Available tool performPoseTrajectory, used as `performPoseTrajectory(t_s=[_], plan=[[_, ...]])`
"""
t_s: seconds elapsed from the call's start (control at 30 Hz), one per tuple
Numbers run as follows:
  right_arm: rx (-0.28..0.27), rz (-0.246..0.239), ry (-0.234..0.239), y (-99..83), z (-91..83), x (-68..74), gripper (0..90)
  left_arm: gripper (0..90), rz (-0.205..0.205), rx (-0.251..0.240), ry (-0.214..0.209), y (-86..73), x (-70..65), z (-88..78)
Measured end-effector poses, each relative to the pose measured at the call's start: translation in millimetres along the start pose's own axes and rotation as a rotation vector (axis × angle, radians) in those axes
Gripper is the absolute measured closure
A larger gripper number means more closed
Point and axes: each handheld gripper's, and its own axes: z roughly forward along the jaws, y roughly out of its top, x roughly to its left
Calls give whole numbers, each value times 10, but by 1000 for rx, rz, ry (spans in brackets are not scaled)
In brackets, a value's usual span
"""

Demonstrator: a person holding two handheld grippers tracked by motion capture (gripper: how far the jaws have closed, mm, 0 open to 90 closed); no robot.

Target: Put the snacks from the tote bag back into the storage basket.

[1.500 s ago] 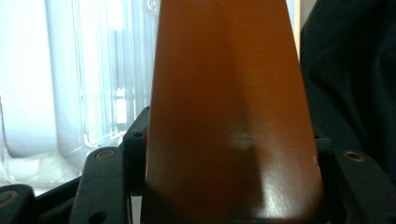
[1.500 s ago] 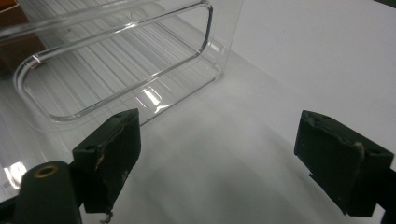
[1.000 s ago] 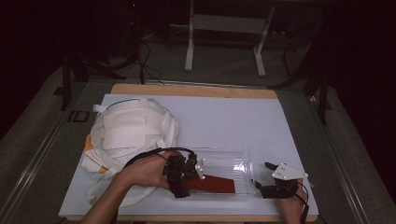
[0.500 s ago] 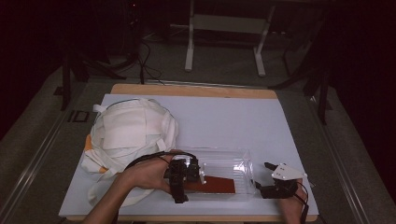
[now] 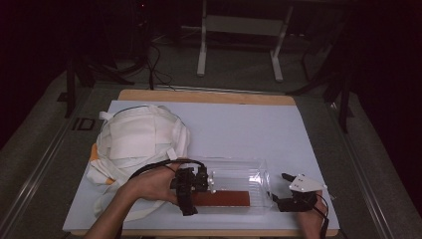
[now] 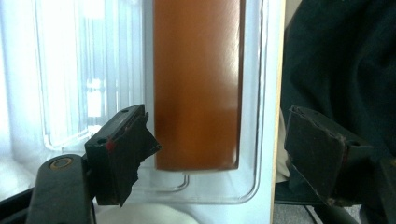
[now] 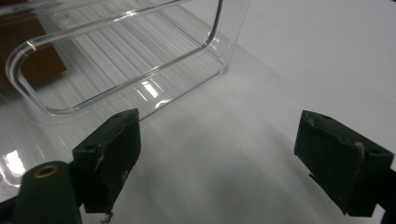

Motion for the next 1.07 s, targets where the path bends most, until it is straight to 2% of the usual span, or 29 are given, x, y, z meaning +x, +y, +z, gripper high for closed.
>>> performPoseTrajectory(t_s=[0.3, 0.5, 0.67, 0.93, 1.07], plan=[[1, 2, -1, 0, -1, 1, 146, 220, -22, -23, 23, -125, 21, -28], [1, 3, -1, 0, -1, 0, 146, 220, -51, -65, 43, -220, 26, -107], [5, 6, 5, 2, 3, -6, 146, 220, -58, -108, 85, -302, 31, -190], [13, 13, 8, 4, 12, -12, 146, 220, -111, -236, 152, -536, -45, -286], [14, 19, 11, 5, 14, -23, 146, 220, -149, -343, 221, -727, -163, -341]])
